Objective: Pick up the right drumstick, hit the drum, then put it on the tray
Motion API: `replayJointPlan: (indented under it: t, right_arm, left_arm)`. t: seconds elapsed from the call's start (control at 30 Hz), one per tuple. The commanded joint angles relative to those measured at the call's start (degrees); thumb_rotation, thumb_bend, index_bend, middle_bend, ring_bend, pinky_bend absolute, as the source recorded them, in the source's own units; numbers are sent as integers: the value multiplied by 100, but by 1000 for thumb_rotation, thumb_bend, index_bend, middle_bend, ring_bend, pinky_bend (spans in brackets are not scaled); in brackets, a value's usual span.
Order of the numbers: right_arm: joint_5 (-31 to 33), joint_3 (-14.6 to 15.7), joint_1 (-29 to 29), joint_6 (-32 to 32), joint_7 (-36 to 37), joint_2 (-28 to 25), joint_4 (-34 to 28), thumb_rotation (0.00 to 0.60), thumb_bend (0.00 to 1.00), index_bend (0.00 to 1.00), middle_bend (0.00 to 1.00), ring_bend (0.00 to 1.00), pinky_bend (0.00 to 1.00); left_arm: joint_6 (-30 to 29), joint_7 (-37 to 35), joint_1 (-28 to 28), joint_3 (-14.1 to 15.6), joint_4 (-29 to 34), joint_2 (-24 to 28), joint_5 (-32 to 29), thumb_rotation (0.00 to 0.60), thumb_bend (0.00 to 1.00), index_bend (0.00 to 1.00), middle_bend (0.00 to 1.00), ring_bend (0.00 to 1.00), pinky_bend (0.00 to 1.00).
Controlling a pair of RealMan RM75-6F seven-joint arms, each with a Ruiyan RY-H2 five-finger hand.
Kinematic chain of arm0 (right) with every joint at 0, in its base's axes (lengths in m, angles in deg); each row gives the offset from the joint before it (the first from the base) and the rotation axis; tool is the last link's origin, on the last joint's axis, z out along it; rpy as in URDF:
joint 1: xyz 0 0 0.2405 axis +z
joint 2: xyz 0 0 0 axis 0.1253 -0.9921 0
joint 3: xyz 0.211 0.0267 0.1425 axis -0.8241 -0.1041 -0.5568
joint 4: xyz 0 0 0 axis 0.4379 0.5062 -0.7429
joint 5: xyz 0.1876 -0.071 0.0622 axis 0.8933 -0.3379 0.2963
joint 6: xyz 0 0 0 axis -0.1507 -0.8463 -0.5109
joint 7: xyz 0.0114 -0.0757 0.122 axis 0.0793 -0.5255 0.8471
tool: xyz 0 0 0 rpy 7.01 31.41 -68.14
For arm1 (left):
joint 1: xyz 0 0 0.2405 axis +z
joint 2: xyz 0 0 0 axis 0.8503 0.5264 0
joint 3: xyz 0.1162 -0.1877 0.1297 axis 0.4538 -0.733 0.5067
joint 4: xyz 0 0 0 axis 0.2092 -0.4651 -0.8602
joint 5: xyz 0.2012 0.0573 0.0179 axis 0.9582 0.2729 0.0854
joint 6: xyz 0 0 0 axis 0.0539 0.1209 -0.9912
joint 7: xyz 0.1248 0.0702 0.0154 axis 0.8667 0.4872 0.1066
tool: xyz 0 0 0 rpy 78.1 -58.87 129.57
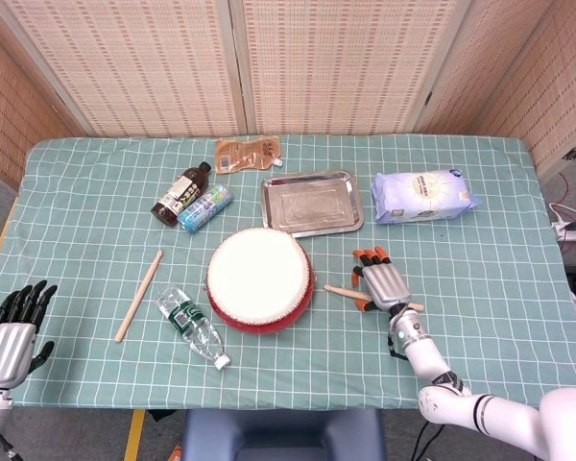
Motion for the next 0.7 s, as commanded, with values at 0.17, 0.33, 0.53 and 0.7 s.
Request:
replayJointPlan:
  t: [0.17, 0.33, 0.53, 0.7]
  right_arm:
    - [140, -58, 85, 120, -137, 26, -94, 600, 232, 497, 93, 0, 1]
    - [322, -59, 114, 205, -293, -2, -138, 598, 264, 497, 93, 0, 1]
    - [430, -46, 114, 248, -339, -43, -166, 597, 318, 497, 93, 0, 1]
    - [456, -40, 126, 286, -309, -47, -187, 597, 348, 513, 93, 0, 1]
  left_arm:
    - [20, -60, 10, 4, -51, -8, -27, 600, 241, 32, 0, 0, 81]
    - [43, -112, 12, 14, -100, -25, -35, 600, 240, 33, 0, 0, 80]
    - [54, -144, 9, 16, -142, -40, -36, 600, 239, 32, 0, 0, 80]
    - [46, -154, 10, 14, -143, -44, -31, 600, 239, 32, 0, 0, 80]
